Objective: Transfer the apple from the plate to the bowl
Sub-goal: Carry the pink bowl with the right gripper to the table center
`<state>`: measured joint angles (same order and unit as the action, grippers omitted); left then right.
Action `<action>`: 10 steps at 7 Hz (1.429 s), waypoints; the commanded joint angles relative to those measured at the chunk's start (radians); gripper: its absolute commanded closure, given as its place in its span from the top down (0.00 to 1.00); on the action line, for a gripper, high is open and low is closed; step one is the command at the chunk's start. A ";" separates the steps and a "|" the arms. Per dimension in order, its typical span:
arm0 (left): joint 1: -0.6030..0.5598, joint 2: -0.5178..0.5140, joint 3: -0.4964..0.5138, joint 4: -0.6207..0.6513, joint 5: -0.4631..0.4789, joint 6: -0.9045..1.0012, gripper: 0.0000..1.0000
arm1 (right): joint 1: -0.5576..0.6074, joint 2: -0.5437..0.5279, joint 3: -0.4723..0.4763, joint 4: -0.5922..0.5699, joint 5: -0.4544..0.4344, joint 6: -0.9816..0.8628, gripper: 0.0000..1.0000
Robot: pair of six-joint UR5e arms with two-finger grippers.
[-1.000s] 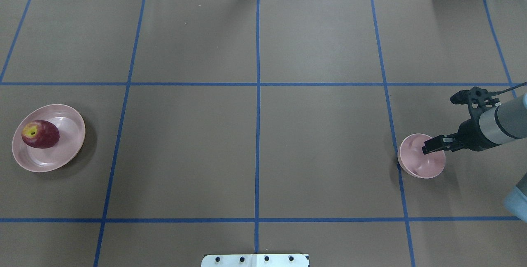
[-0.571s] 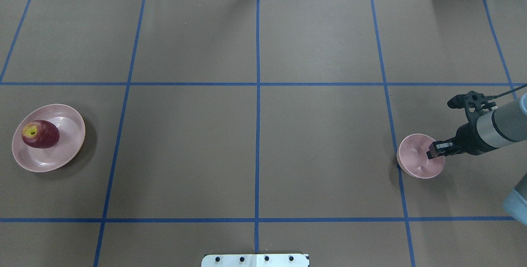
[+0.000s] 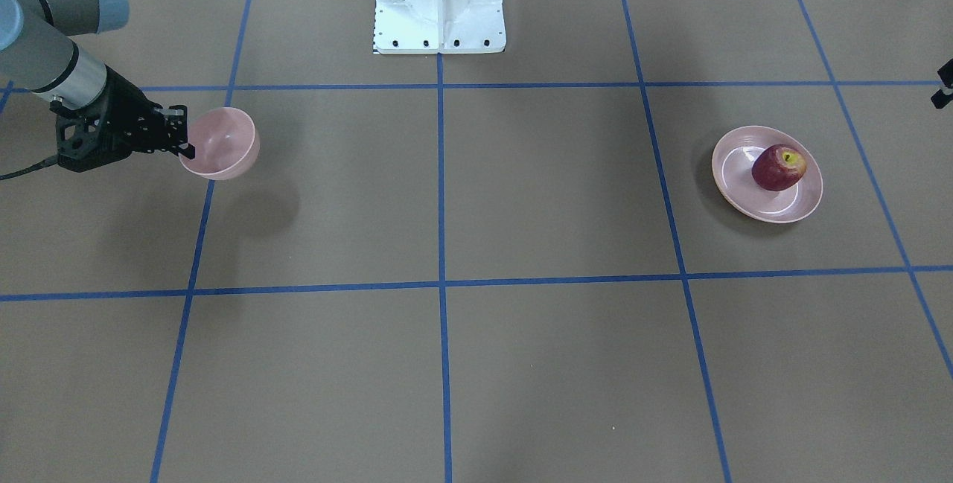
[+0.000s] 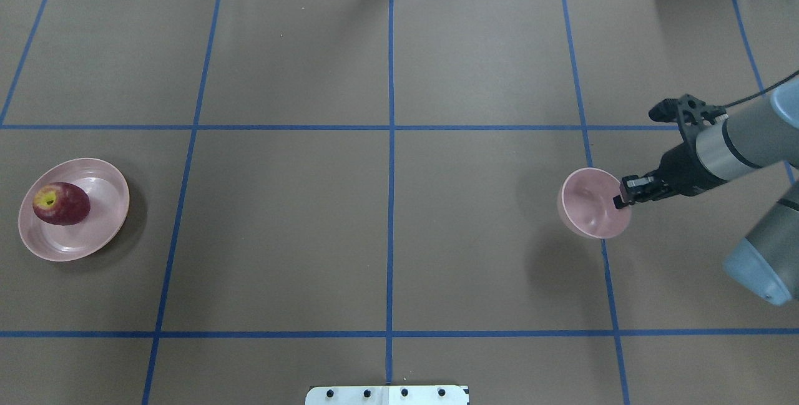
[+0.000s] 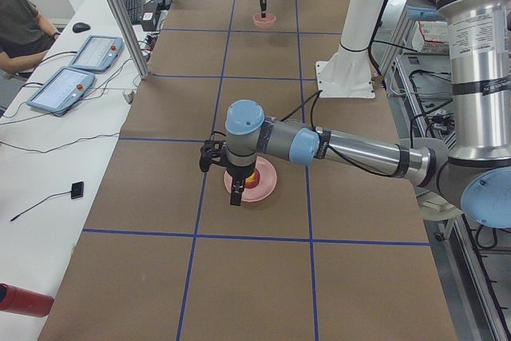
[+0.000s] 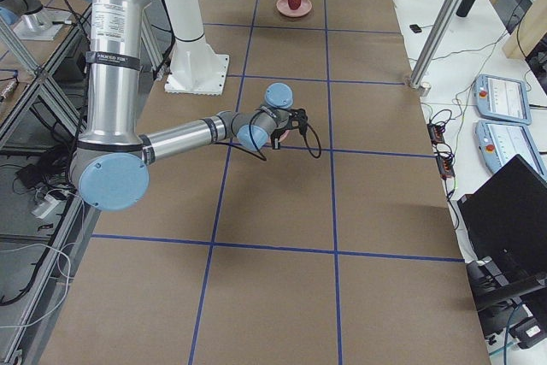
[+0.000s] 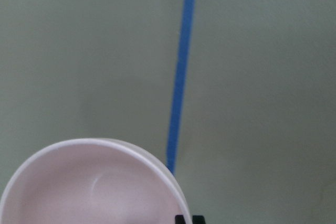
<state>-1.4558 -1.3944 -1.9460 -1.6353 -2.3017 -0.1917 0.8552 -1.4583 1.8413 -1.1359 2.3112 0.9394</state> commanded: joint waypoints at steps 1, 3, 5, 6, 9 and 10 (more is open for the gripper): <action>0.000 0.003 -0.004 -0.001 0.001 0.000 0.98 | -0.028 0.404 -0.193 -0.251 -0.094 0.093 0.00; 0.000 0.000 -0.001 -0.001 0.001 0.002 0.98 | -0.030 0.667 -0.513 -0.222 -0.122 0.091 0.00; 0.000 0.003 0.001 -0.001 -0.001 0.002 0.98 | -0.033 0.762 -0.637 -0.168 -0.142 0.102 0.00; 0.000 0.003 0.005 0.000 0.001 0.002 0.98 | -0.065 0.830 -0.713 -0.142 -0.168 0.170 0.00; 0.000 0.003 0.019 0.000 -0.001 0.003 0.98 | -0.127 0.831 -0.734 -0.088 -0.231 0.229 0.00; 0.000 0.002 0.021 0.000 -0.001 0.003 0.98 | -0.124 0.826 -0.728 -0.090 -0.231 0.231 0.34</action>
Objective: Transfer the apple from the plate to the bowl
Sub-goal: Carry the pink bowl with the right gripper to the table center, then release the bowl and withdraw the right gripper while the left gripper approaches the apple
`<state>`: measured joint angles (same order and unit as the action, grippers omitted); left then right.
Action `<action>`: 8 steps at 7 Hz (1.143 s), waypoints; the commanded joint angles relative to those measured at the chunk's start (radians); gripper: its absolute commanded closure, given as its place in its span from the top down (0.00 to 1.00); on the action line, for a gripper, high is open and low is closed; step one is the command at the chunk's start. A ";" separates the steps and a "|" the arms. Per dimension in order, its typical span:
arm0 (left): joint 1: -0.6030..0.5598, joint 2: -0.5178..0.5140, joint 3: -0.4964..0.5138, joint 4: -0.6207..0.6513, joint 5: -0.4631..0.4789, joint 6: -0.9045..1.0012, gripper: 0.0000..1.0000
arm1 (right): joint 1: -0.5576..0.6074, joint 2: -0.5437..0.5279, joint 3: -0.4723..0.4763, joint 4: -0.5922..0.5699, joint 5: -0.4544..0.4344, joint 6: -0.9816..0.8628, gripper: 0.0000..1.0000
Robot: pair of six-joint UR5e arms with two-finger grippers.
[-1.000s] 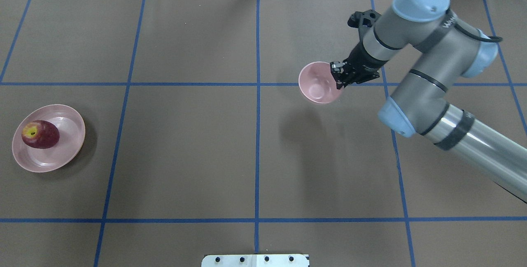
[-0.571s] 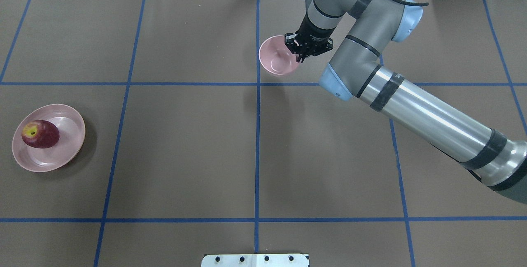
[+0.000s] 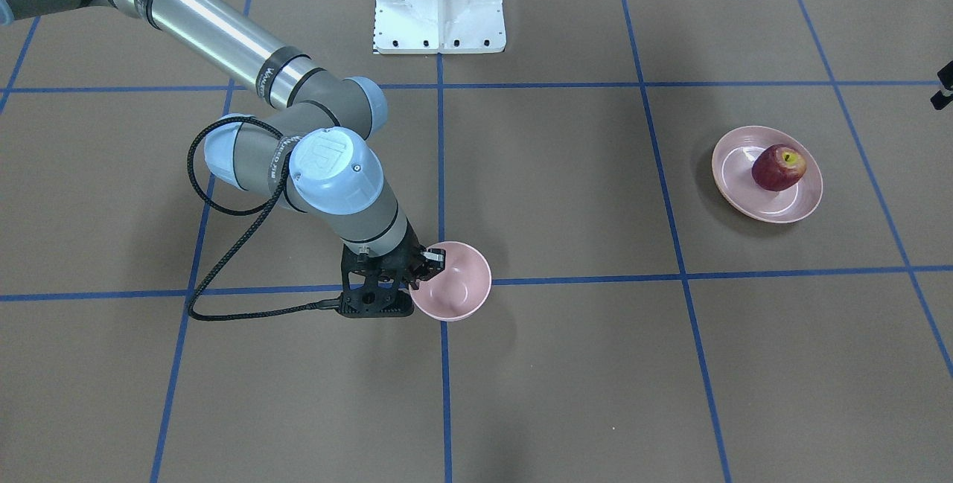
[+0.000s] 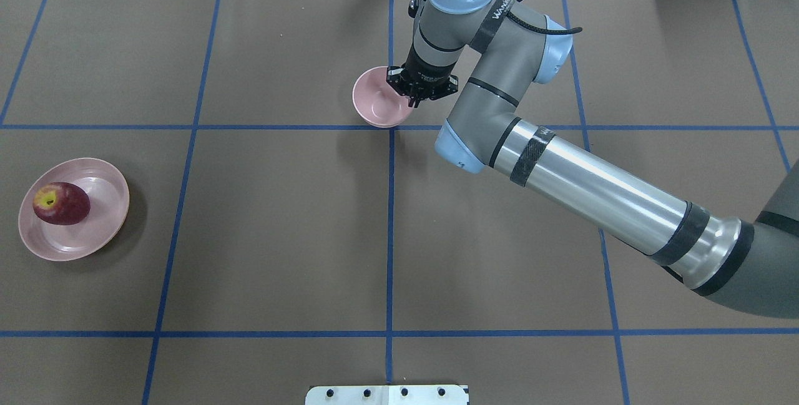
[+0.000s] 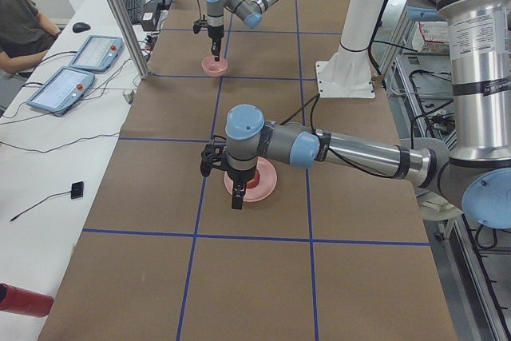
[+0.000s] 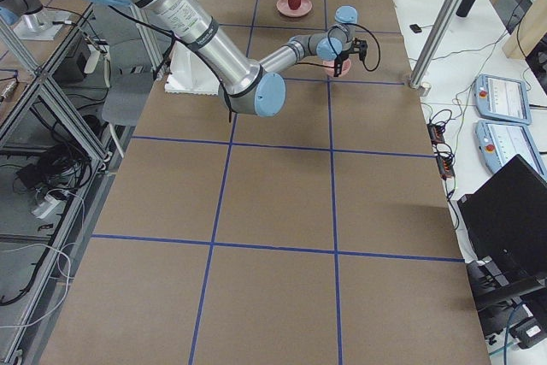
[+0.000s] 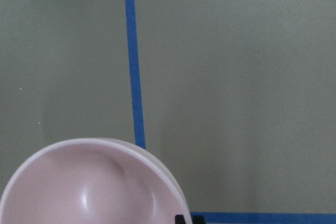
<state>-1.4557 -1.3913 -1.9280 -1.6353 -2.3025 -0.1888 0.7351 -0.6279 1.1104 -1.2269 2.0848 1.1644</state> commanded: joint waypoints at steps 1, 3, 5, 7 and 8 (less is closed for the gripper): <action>0.000 -0.003 0.003 0.000 0.000 -0.001 0.98 | -0.005 -0.019 0.015 -0.002 -0.005 0.008 0.35; 0.000 -0.005 0.003 0.000 0.000 -0.001 0.98 | -0.003 -0.041 0.055 -0.005 0.003 0.008 0.51; 0.029 -0.012 -0.002 -0.012 -0.002 -0.030 0.98 | 0.074 -0.148 0.213 -0.017 0.074 0.000 0.99; 0.215 -0.028 0.003 -0.224 0.008 -0.403 0.98 | 0.278 -0.363 0.401 -0.068 0.297 -0.050 1.00; 0.313 -0.026 0.004 -0.304 0.041 -0.525 0.98 | 0.324 -0.544 0.548 -0.069 0.305 -0.089 1.00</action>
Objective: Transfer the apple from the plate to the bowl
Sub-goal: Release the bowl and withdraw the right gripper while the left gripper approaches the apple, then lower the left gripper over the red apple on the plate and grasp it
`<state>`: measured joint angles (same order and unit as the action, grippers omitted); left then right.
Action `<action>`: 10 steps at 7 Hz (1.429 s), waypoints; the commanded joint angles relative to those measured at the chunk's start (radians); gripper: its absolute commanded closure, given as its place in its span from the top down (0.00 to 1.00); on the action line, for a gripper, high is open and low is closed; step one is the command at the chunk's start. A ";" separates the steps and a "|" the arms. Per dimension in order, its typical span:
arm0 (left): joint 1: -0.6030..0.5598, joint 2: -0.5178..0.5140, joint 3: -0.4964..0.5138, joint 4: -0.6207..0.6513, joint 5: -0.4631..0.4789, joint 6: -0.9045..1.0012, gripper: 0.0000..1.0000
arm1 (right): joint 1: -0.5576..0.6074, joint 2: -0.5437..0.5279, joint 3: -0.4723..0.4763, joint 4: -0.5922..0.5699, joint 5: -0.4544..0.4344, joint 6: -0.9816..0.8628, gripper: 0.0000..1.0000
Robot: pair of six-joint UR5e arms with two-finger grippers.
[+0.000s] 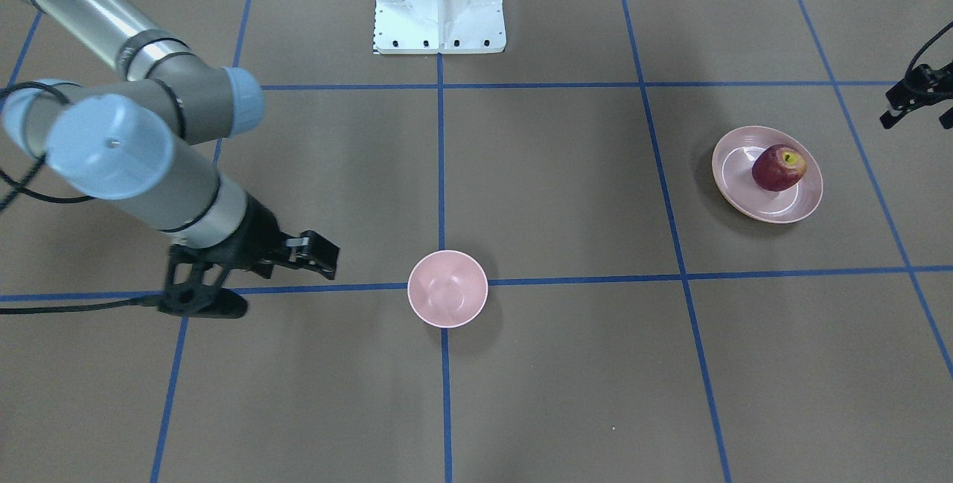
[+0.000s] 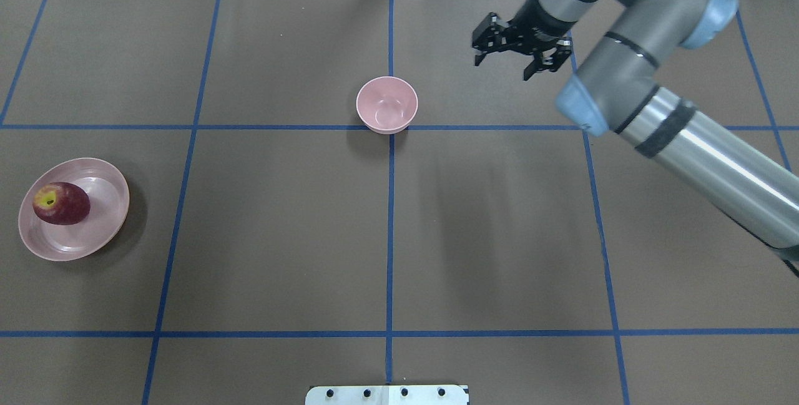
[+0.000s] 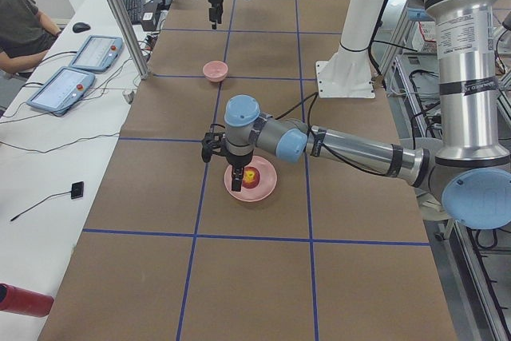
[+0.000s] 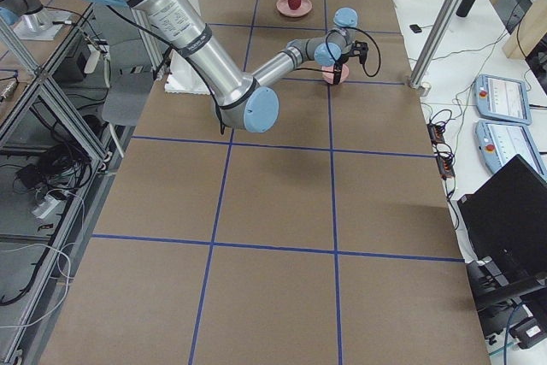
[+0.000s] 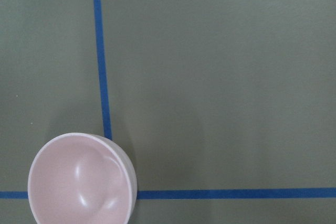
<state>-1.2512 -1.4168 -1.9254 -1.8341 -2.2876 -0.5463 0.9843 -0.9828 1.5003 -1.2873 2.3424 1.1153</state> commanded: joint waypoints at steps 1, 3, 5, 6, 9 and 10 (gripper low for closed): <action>0.175 -0.002 0.002 -0.109 0.113 -0.185 0.98 | 0.100 -0.379 0.287 -0.015 0.044 -0.164 1.00; 0.216 -0.019 0.049 -0.113 0.131 -0.185 0.98 | 0.117 -0.663 0.429 -0.017 -0.083 -0.410 1.00; 0.227 -0.022 0.048 -0.114 0.129 -0.188 0.98 | 0.159 -0.729 0.446 -0.027 -0.060 -0.485 1.00; 0.227 -0.022 0.046 -0.114 0.129 -0.188 0.98 | 0.152 -0.782 0.458 -0.021 -0.052 -0.488 1.00; 0.228 -0.022 0.048 -0.114 0.131 -0.190 0.98 | 0.088 -0.764 0.463 -0.059 -0.067 -0.479 1.00; 0.228 -0.022 0.048 -0.114 0.131 -0.190 0.98 | 0.091 -0.761 0.463 -0.060 -0.048 -0.488 1.00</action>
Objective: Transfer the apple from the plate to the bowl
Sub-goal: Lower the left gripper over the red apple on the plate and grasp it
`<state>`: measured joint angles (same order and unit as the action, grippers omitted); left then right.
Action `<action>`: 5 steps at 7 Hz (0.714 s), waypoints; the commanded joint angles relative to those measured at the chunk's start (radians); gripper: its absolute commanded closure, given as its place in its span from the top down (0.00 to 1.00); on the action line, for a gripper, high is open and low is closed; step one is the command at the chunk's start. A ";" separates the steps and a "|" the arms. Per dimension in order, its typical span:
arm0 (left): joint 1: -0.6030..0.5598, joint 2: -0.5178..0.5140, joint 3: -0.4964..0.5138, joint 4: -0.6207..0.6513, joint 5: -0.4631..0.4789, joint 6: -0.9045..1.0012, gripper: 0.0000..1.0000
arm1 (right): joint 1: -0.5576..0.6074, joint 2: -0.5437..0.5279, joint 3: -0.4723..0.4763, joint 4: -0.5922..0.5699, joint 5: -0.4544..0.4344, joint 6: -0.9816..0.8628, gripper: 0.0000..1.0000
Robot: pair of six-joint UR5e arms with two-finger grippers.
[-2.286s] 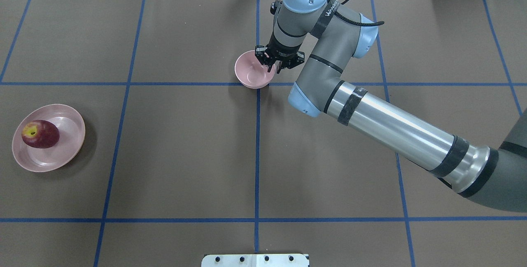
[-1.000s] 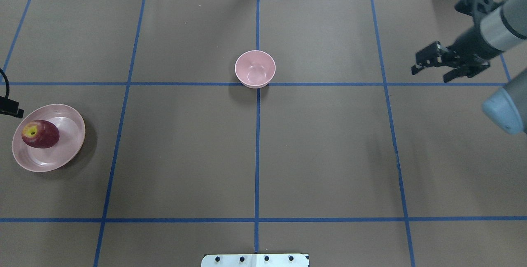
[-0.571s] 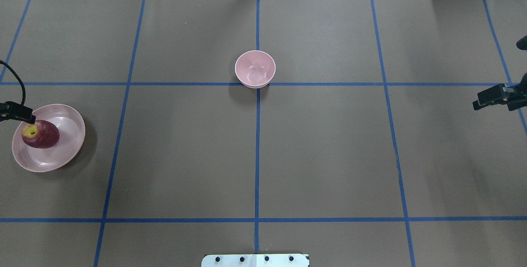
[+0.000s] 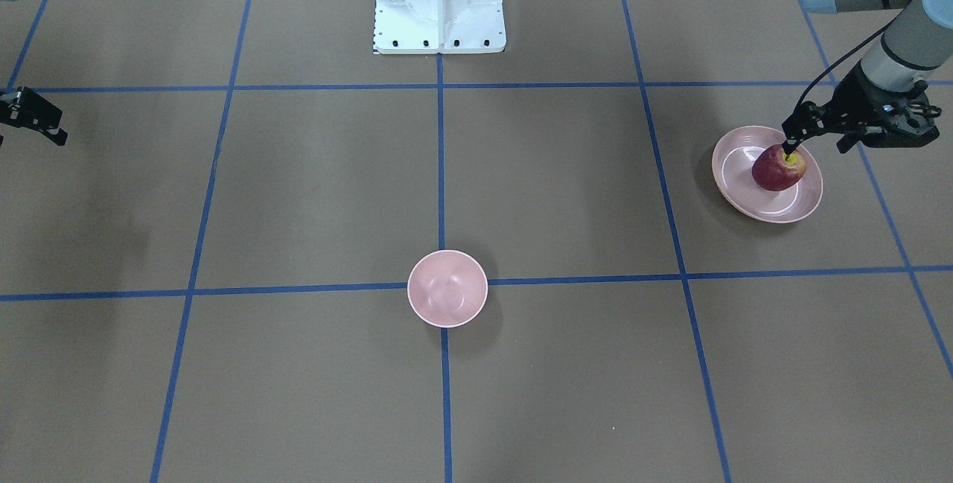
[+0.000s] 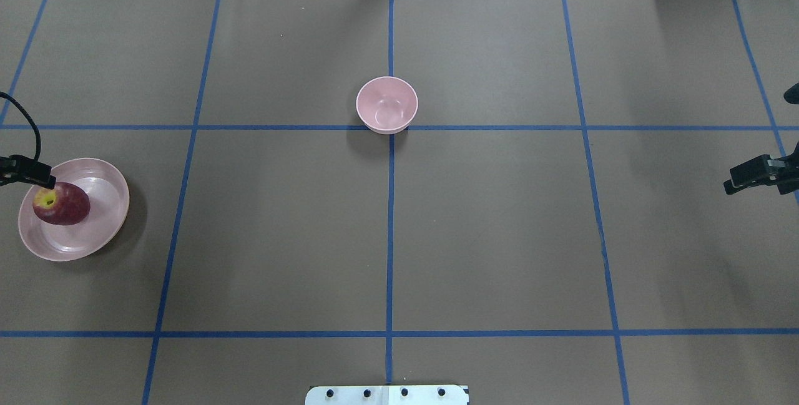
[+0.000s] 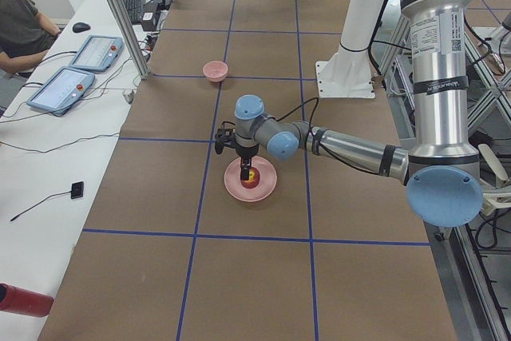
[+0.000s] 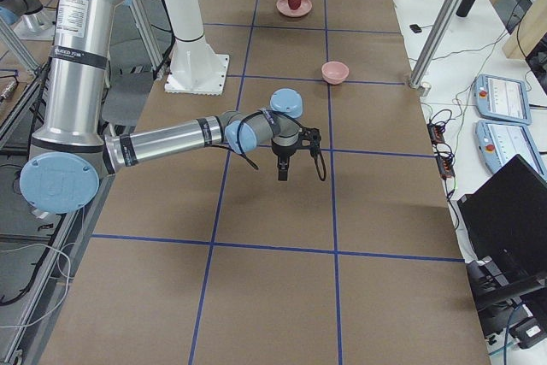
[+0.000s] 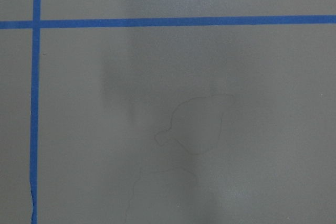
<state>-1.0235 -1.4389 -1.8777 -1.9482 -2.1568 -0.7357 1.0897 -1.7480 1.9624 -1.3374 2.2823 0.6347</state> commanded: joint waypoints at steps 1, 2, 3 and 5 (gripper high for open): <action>0.000 0.000 0.000 0.002 0.000 -0.001 0.98 | 0.001 0.007 0.000 -0.009 0.075 -0.009 1.00; 0.003 0.000 0.005 0.002 0.002 -0.001 0.98 | 0.024 0.005 0.009 -0.006 0.121 -0.010 1.00; 0.008 -0.002 0.014 0.000 0.002 -0.001 0.98 | 0.033 0.001 0.007 -0.011 0.138 -0.007 1.00; 0.058 -0.009 0.047 -0.027 0.044 -0.013 0.98 | -0.008 0.004 0.004 -0.014 0.109 -0.006 1.00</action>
<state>-0.9975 -1.4421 -1.8515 -1.9548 -2.1424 -0.7404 1.1056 -1.7452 1.9682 -1.3499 2.4032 0.6274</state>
